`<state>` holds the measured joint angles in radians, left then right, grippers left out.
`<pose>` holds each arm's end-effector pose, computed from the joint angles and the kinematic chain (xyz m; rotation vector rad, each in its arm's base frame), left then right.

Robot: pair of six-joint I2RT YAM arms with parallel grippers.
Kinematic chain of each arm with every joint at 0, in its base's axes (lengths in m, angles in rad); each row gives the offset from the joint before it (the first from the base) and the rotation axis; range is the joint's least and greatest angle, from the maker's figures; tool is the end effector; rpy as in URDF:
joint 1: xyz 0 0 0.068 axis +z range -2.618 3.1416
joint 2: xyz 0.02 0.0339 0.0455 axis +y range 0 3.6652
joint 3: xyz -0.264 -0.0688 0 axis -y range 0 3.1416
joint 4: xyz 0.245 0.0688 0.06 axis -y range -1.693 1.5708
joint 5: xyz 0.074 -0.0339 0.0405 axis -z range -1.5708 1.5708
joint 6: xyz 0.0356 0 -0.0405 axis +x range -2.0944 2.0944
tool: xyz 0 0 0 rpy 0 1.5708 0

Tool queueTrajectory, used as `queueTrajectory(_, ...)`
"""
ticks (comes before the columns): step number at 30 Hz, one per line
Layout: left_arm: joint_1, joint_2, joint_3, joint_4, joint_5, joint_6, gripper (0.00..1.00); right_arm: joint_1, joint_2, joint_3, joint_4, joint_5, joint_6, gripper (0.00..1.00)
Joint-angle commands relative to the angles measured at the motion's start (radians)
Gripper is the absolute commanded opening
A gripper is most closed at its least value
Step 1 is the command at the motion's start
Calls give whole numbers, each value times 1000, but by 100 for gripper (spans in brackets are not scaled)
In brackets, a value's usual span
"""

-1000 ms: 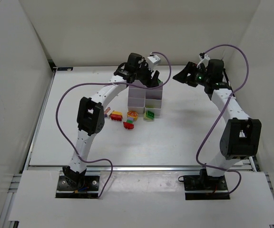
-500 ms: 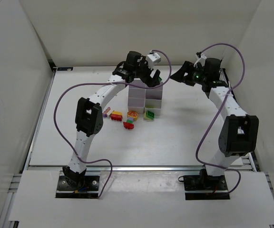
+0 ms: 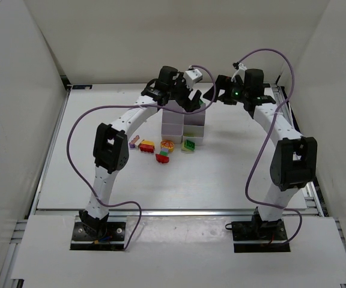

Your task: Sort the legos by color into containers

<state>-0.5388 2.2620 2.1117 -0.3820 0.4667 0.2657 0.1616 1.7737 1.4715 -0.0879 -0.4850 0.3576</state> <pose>0.4473 -0.2860 0.2859 1.0782 1.8099 -0.6540 0.4143 0.0844 0.3163 -0.1326 1.9979 0.8120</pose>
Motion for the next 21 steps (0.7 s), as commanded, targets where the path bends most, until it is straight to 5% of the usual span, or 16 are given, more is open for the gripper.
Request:
queueTrajectory(1, -3, -114, -16, 34, -7, 20, 99, 19, 10, 52, -33, 45, -43, 99)
queueTrajectory(21, -3, -81, 34, 40, 9, 67, 100, 38, 66, 95, -33, 52, -71, 99)
